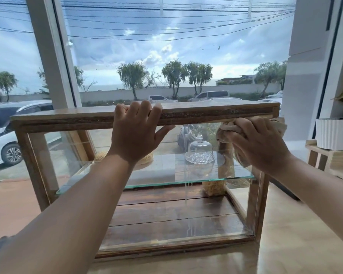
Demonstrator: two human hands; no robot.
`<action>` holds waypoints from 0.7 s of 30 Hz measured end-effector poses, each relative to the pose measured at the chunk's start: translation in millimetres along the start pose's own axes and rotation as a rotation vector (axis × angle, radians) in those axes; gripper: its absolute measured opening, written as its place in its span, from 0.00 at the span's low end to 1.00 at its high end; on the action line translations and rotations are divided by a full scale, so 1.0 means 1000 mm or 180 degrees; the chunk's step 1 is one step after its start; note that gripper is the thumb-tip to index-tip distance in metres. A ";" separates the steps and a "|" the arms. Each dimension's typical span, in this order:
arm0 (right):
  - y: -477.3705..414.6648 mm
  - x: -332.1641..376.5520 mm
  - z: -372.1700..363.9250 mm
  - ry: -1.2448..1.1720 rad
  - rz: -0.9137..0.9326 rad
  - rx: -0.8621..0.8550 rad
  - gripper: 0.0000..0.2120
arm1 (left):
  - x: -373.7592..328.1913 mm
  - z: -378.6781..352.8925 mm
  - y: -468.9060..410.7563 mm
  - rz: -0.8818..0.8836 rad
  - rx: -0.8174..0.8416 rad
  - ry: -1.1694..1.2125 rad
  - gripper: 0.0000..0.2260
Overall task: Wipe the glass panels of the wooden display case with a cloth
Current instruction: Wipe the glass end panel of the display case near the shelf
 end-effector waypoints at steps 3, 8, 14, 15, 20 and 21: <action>-0.005 0.018 -0.007 -0.0073 0.0136 0.0004 0.07 | 0.000 -0.001 0.000 0.0017 0.0039 0.0069 0.26; 0.004 0.016 -0.004 -0.0073 0.0511 0.0227 0.12 | 0.000 -0.002 -0.001 0.0014 0.0073 0.0120 0.26; -0.023 0.033 -0.012 -0.0127 0.0027 -0.0102 0.13 | 0.000 -0.001 -0.001 0.0026 0.0038 0.0156 0.26; -0.024 0.039 -0.016 -0.0188 0.0114 -0.0057 0.12 | 0.000 -0.001 0.000 0.0029 0.0030 0.0166 0.26; -0.011 0.027 -0.010 -0.0169 0.0457 0.0024 0.10 | 0.000 0.000 0.000 0.0054 -0.0009 0.0166 0.25; -0.010 0.020 -0.007 -0.0142 0.0378 -0.0040 0.09 | 0.000 0.000 0.000 0.0062 -0.0010 0.0170 0.25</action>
Point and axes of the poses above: each hand's wrist, its own y-axis away from the middle knuckle, its own z-axis out of the back of the hand, x = y × z, the point moved 8 cm from there along -y, towards the middle knuckle, and after that the axes turned 12 degrees about -y, right-handed, at the moved point
